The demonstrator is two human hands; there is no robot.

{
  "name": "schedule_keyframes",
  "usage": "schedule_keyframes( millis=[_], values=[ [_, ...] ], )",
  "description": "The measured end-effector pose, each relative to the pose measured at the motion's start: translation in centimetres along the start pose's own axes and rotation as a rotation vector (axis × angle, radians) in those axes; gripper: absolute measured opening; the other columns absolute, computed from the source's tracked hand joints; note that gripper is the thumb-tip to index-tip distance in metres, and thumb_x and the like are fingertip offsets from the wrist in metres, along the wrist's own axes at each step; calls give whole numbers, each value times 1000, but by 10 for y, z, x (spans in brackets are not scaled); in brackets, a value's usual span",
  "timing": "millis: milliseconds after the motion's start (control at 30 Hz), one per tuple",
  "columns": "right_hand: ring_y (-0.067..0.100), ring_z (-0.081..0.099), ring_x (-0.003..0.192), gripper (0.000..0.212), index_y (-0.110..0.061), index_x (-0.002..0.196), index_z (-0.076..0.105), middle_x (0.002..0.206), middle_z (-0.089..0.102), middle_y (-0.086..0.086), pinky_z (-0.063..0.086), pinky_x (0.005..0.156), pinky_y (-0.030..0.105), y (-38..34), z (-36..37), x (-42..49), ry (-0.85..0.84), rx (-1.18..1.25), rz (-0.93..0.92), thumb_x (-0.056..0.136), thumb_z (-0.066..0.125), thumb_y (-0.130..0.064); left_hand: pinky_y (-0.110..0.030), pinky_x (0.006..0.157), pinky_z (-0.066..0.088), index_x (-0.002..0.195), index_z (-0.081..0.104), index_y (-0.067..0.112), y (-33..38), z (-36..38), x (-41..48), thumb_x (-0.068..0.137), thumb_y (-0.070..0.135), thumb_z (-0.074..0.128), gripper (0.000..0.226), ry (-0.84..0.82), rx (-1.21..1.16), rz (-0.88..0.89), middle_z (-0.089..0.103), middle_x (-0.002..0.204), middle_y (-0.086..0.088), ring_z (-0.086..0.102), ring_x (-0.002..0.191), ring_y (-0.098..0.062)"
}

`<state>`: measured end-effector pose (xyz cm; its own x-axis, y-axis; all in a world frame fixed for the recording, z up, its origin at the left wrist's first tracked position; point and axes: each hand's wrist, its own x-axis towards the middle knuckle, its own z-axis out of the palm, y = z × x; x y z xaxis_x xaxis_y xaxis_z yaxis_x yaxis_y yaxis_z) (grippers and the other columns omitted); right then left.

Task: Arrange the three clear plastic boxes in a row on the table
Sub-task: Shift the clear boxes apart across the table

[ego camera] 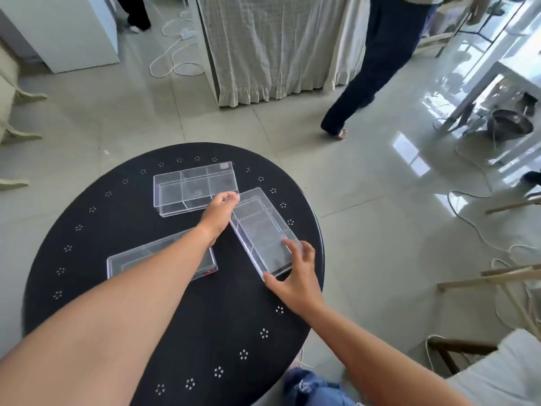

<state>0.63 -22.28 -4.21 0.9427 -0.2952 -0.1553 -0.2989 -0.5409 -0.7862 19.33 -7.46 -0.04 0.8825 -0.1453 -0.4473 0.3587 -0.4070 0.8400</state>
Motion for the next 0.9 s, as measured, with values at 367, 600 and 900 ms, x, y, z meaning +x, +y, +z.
schedule_keyframes(
  millis=[367, 600, 900],
  values=[
    [28, 63, 71, 52, -15, 116, 60, 100, 61, 15, 53, 53, 35, -24, -85, 107, -125, 613, 494, 91, 47, -59, -40, 105, 40, 135, 54, 31, 26, -16, -11, 87, 47, 62, 52, -54, -172, 4, 56, 138, 1, 50, 131, -24],
    [39, 58, 97, 79, -13, 127, 52, 113, 53, 15, 58, 60, 46, -43, -105, 142, -463, 587, 601, 85, 39, -79, -46, 113, 35, 154, 28, 27, 8, -18, -20, 88, 28, 65, 75, -35, -154, -113, 52, 144, -5, 50, 132, -29],
    [26, 64, 59, 31, 4, 109, 58, 77, 56, 7, 58, 59, 39, -44, -84, 161, -430, 164, 435, 97, 60, -24, -33, 70, 53, 130, 56, 9, 8, -7, -23, 91, 21, 62, 41, 144, -35, -190, 67, 100, -6, 65, 87, -23]
  ],
)
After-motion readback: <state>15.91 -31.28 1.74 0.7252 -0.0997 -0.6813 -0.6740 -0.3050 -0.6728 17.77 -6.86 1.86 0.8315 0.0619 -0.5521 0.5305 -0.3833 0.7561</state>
